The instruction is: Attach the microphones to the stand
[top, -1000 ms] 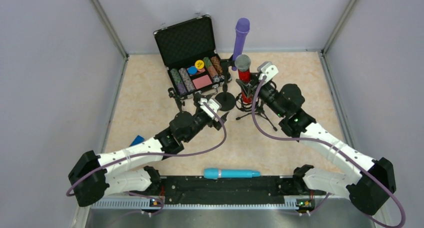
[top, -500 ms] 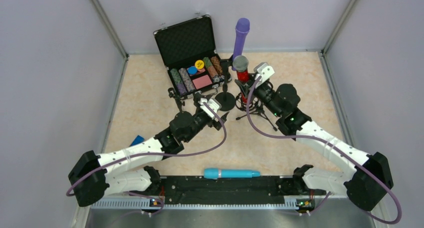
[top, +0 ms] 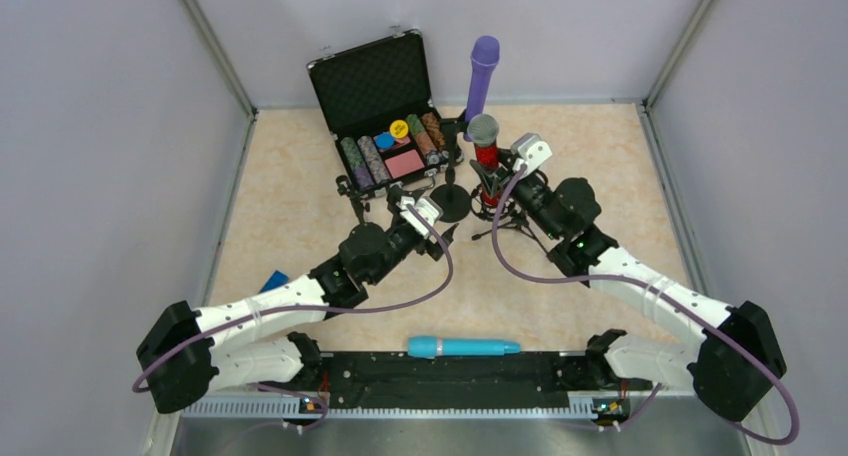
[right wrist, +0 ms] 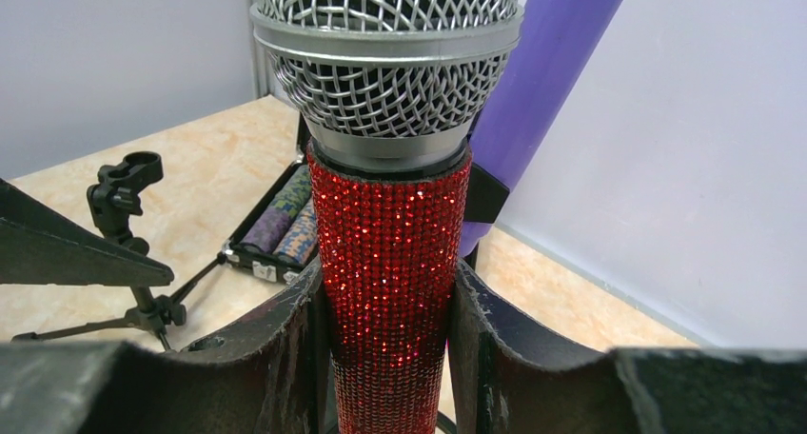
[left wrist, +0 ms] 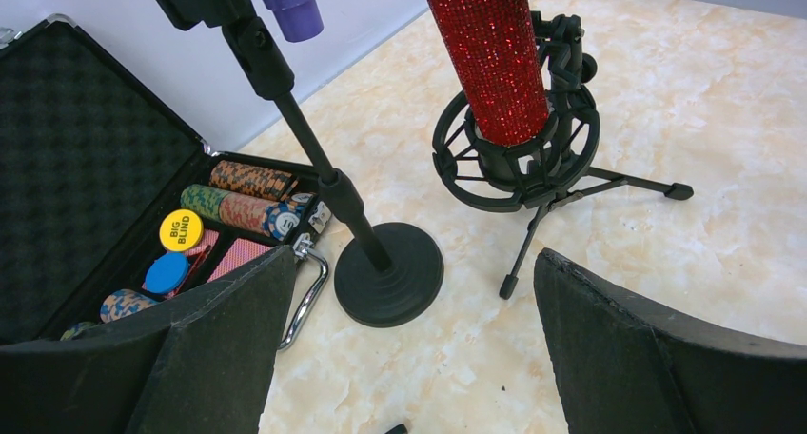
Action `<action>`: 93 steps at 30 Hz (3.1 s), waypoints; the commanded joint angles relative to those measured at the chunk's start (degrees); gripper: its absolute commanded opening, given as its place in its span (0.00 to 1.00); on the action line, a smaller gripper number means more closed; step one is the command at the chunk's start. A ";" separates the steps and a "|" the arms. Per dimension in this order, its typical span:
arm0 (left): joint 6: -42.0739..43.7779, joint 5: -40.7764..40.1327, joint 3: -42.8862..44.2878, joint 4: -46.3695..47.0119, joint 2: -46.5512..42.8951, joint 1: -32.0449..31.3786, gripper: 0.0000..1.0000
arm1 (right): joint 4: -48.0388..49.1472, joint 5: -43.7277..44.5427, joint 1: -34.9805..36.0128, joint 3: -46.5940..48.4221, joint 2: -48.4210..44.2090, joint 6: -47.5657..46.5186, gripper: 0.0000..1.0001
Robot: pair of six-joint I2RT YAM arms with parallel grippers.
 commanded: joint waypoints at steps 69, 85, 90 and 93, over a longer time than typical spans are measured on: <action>1.58 1.08 1.59 0.58 0.53 -0.38 0.99 | 4.63 5.23 -0.33 -16.02 -2.44 -2.34 0.00; 1.66 1.23 1.61 0.53 0.35 -0.38 0.99 | 2.79 5.28 -0.41 -15.53 -8.01 1.29 0.87; 1.77 2.23 1.70 0.17 0.43 -0.51 0.99 | 0.38 5.47 -0.37 -15.59 -12.95 3.79 0.94; 2.41 4.39 1.94 -0.50 0.60 -0.77 0.99 | -1.66 5.61 -0.38 -15.71 -16.26 5.12 0.95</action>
